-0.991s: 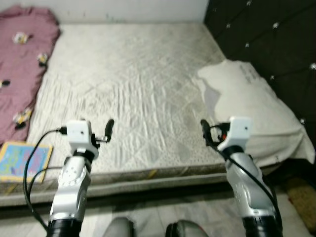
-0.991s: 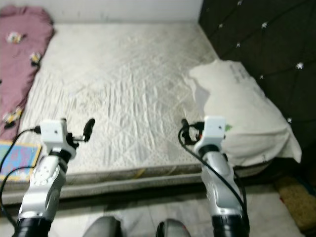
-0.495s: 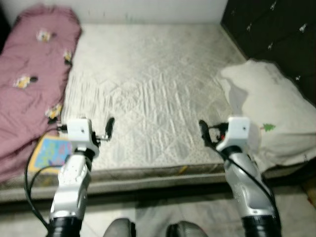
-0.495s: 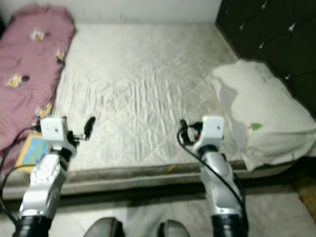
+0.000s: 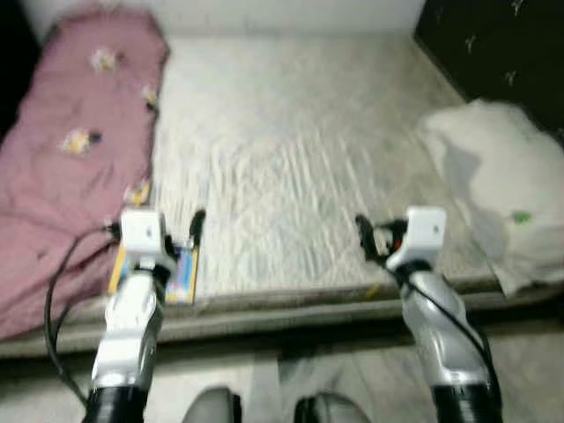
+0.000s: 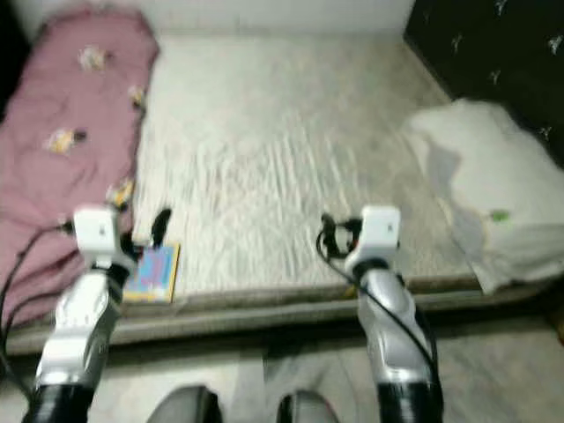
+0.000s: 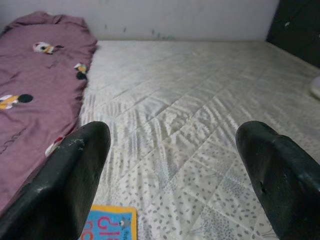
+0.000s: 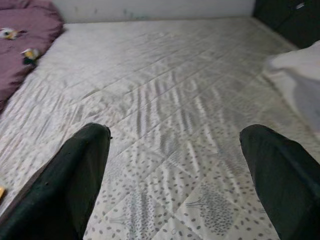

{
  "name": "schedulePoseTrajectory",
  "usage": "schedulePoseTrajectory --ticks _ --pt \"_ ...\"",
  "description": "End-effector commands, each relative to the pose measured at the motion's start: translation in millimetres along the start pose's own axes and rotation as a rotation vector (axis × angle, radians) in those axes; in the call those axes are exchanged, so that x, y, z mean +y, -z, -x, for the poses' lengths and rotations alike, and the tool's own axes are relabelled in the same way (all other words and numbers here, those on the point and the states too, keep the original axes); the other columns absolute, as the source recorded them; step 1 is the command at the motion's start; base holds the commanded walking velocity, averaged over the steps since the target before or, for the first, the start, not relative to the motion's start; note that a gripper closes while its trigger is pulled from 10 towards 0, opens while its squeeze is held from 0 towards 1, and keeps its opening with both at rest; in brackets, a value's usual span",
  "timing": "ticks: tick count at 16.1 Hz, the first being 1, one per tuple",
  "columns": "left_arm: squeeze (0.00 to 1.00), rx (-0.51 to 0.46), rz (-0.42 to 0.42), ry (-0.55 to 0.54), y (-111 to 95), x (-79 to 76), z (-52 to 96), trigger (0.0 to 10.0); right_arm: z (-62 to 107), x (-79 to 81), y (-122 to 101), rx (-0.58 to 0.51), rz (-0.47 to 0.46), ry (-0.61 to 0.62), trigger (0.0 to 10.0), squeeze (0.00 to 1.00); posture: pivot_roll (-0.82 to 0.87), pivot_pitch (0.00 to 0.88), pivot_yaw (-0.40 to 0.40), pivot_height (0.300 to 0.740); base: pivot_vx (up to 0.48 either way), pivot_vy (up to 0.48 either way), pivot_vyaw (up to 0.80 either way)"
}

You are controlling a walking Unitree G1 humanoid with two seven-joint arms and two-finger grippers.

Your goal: Clean up the room

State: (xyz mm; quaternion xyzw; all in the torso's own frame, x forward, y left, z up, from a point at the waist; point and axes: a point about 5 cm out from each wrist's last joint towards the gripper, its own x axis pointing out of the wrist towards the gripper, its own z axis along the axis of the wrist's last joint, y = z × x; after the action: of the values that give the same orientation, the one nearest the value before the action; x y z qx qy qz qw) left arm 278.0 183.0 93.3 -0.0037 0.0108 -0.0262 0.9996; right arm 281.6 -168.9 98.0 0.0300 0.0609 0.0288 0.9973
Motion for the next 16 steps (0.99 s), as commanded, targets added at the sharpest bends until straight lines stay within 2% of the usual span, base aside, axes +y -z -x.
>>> schedulePoseTrajectory --ticks 1,6,14,16 --pt "0.0 -0.001 -0.015 -0.016 -1.8 6.1 0.8 10.0 -1.2 4.5 -4.6 -0.018 -0.002 -0.012 10.0 0.0 0.03 0.088 -0.045 0.74 0.0 0.48 0.0" --pt "0.0 -0.022 -0.033 -0.016 -4.0 6.4 0.9 10.0 -1.4 4.9 -3.9 -0.012 0.002 -0.013 10.0 0.0 0.03 0.09 -0.046 0.74 0.0 0.434 0.0" --pt "0.0 -0.036 -0.007 0.043 -5.5 4.4 4.2 10.0 -1.7 5.2 -4.2 -0.013 0.006 -0.013 10.0 0.0 0.03 0.093 -0.046 0.74 0.0 0.0 0.0" --pt "0.0 -0.038 -0.006 0.047 -5.9 4.1 4.2 10.0 -1.6 5.2 -4.2 -0.015 0.005 -0.013 10.0 0.0 0.03 0.093 -0.046 0.74 0.242 0.0 0.0"
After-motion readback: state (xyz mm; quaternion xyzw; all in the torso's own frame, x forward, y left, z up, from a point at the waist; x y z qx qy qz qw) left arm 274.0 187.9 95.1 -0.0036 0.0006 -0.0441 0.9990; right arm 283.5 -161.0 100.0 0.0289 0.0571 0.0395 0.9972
